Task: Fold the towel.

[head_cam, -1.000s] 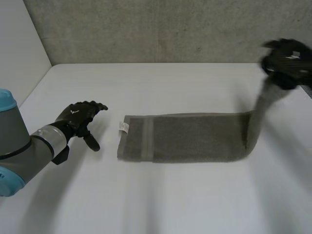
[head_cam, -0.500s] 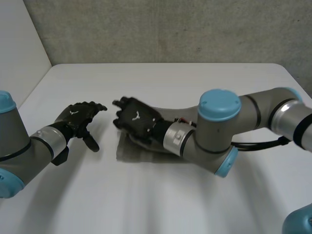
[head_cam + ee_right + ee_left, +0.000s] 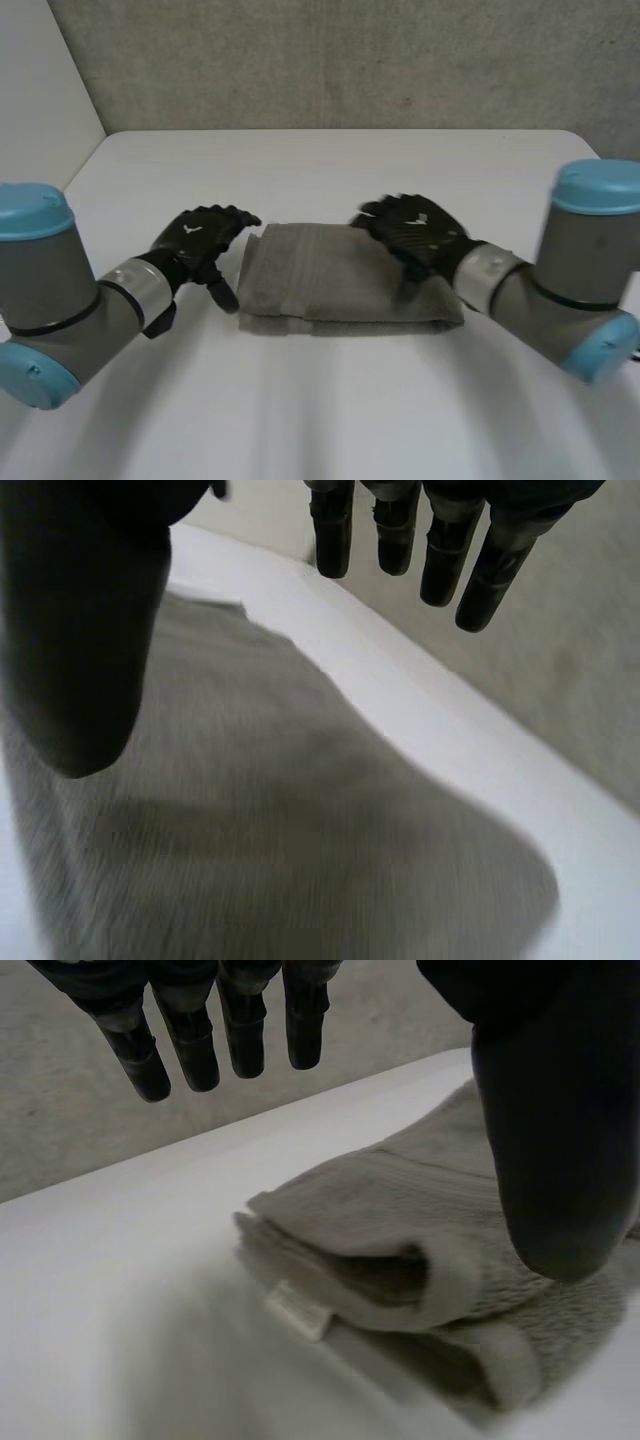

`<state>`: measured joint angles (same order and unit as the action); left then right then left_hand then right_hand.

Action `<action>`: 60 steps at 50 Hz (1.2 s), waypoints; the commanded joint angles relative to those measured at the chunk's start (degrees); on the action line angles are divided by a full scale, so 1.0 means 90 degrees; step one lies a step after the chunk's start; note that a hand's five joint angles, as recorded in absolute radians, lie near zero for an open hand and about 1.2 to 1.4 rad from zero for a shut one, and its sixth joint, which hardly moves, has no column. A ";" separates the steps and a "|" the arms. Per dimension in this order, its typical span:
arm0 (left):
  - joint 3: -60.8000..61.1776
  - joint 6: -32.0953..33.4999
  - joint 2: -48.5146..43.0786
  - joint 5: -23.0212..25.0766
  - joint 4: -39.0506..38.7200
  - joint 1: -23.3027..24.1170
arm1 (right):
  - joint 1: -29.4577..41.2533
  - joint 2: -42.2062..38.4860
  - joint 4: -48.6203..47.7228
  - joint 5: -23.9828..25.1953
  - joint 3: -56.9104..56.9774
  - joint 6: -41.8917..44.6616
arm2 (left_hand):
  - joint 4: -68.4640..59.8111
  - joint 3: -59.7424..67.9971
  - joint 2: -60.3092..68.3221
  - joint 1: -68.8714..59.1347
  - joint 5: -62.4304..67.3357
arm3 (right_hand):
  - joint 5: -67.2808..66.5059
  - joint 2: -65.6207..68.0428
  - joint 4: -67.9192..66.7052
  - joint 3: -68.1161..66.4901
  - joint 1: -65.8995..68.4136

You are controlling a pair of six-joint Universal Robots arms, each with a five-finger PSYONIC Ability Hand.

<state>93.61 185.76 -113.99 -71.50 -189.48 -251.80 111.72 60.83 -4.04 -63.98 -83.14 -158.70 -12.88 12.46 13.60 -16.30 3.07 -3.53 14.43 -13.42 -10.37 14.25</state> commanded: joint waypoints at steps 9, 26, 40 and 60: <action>-0.0166 -0.0452 -0.0098 -0.0131 -0.0050 0.0428 | -0.1173 0.0536 -0.1299 0.0067 -0.1963 -0.0433 | 0.0320 -0.0273 -0.0400 0.0700 -0.0341 | -0.1483 0.1383 0.0380 0.0041 0.1403; -0.0137 -0.1050 -0.0245 -0.0386 -0.0060 0.0526 | -0.1271 0.0390 -0.1388 0.0302 -0.2413 -0.0423 | 0.0320 -0.0273 -0.0400 0.0700 -0.0341 | -0.3617 0.3517 0.0380 0.0041 0.3537; 0.0009 -0.1050 -0.0225 -0.0454 -0.0070 0.0516 | -0.2031 0.0653 -0.1446 0.0740 -0.2832 -0.0316 | 0.0320 -0.0273 -0.0400 0.0700 -0.0341 | -0.7386 0.7286 0.0380 0.0041 0.7306; 0.0058 -0.1050 -0.0118 -0.0454 -0.0070 0.0458 | -0.2843 0.2069 -0.1056 0.1591 -0.2696 0.0163 | 0.0320 -0.0273 -0.0400 0.0700 -0.0341 | -0.7386 0.7286 0.0380 0.0041 0.7306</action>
<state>94.14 176.31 -115.14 -75.59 -190.11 -247.74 83.01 75.77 -14.36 -50.63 -110.26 -155.97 -12.88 12.46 13.52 -16.30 3.07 -65.87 71.50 -13.42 -10.37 73.59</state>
